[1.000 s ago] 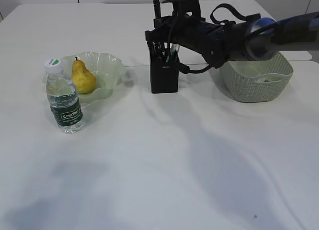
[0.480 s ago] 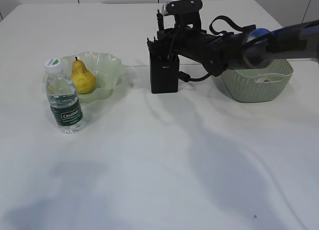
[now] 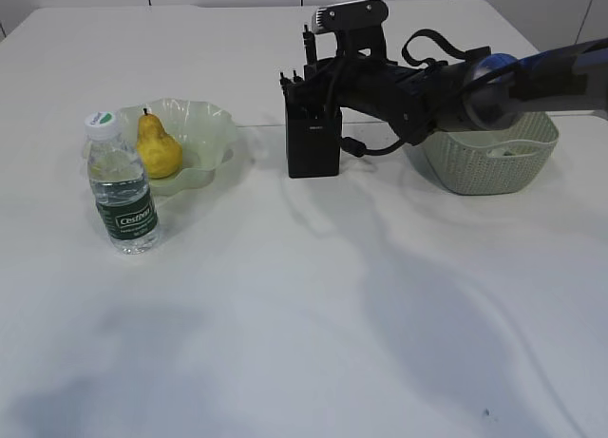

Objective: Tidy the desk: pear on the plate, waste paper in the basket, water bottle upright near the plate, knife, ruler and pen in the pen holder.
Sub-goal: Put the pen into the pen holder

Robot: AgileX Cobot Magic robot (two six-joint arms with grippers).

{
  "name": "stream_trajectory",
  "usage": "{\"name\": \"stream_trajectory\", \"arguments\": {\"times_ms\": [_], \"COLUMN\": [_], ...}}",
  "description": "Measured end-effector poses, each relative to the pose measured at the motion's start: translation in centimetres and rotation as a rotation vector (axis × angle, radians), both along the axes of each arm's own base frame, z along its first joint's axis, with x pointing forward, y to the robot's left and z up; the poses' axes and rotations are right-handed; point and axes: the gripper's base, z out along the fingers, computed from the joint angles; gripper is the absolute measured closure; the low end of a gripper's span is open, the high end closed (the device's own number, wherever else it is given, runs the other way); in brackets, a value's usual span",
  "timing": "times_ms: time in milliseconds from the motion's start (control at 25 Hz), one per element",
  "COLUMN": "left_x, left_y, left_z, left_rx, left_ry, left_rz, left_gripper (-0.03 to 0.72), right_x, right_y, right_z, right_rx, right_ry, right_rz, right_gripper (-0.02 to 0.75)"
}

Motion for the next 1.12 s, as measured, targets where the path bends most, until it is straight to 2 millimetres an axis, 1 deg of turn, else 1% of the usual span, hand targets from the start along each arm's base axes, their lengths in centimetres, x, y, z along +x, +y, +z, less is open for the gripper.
{"name": "stream_trajectory", "arguments": {"times_ms": [360, 720, 1000, 1120], "left_x": [0.03, 0.03, 0.05, 0.05], "left_y": [0.0, 0.0, -0.01, -0.01], "left_z": [0.01, 0.01, 0.02, 0.03], "left_rx": [0.0, 0.0, -0.002, -0.002], "left_ry": [-0.004, -0.004, -0.006, -0.006], "left_rz": [0.001, 0.001, 0.001, 0.001], "left_gripper": [0.449, 0.449, 0.449, 0.449], "right_x": [0.01, 0.0, -0.04, -0.13], "right_y": [-0.04, -0.05, -0.12, -0.19], "right_z": [-0.03, -0.04, -0.28, -0.02], "right_rx": [-0.048, -0.051, -0.063, -0.071], "right_ry": [-0.016, -0.015, 0.009, 0.023], "right_rz": [0.016, 0.016, 0.013, 0.009], "right_gripper": [0.589, 0.487, 0.477, 0.476]}}
